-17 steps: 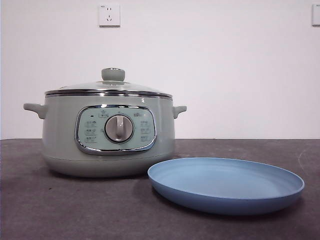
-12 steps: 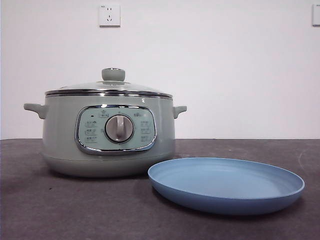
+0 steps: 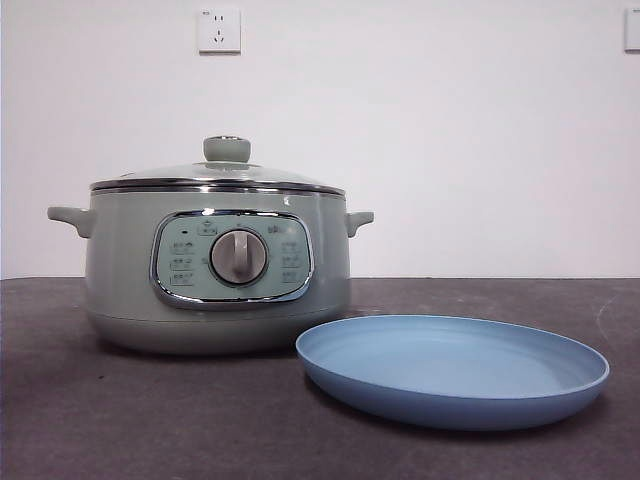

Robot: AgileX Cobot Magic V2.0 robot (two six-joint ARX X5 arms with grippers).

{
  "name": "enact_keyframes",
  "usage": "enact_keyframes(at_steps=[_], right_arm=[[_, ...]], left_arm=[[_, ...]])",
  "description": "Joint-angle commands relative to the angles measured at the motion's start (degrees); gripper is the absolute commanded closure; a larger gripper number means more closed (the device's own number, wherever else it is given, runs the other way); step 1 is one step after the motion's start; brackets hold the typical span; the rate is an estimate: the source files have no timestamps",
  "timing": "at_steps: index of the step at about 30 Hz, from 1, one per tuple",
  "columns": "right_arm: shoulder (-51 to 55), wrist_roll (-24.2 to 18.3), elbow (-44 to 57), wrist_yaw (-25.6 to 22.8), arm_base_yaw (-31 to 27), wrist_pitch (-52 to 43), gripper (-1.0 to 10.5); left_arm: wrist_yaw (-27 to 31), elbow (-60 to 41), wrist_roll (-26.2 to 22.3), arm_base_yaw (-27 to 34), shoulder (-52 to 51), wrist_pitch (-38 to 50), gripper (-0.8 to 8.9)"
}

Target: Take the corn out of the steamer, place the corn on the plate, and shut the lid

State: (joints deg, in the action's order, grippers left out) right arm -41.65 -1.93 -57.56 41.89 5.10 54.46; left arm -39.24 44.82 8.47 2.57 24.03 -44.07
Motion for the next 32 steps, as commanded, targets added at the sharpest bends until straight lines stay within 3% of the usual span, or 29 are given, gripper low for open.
enact_keyframes(at_steps=[1,9,11,13,14,15,25,32], right_arm=[[-0.90,-5.90,-1.38,0.15,0.22,2.93,9.6],[-1.11,-5.81,-1.44,0.13,0.22,3.04,9.0],[-1.11,-5.68,-1.44,0.15,0.22,3.02,7.4],[-1.11,-4.35,-1.44,0.13,0.22,3.02,5.1],[-1.11,-3.76,-1.44,0.13,0.22,3.02,4.2],[-1.11,-3.45,-1.44,0.13,0.22,3.02,3.5],[-1.11,-3.45,-1.44,0.15,0.22,3.02,3.3],[-1.29,-3.45,-1.44,0.13,0.22,2.91,3.3]], left_arm=[[-1.20,2.01,-3.43,0.04,1.14,-2.29,8.21],[-1.38,3.30,-3.76,0.04,1.73,-3.26,7.90],[-1.38,3.30,-3.54,0.04,1.73,-3.30,6.32],[-1.38,3.30,-3.54,0.04,1.73,-3.32,3.69],[-1.40,3.30,-3.54,0.04,1.73,-3.32,2.90],[-1.40,3.30,-3.54,0.04,1.73,-3.32,2.71],[-1.42,3.30,-3.58,0.04,5.22,2.03,2.74],[-1.49,3.30,-3.58,-0.63,13.68,12.35,2.73]])
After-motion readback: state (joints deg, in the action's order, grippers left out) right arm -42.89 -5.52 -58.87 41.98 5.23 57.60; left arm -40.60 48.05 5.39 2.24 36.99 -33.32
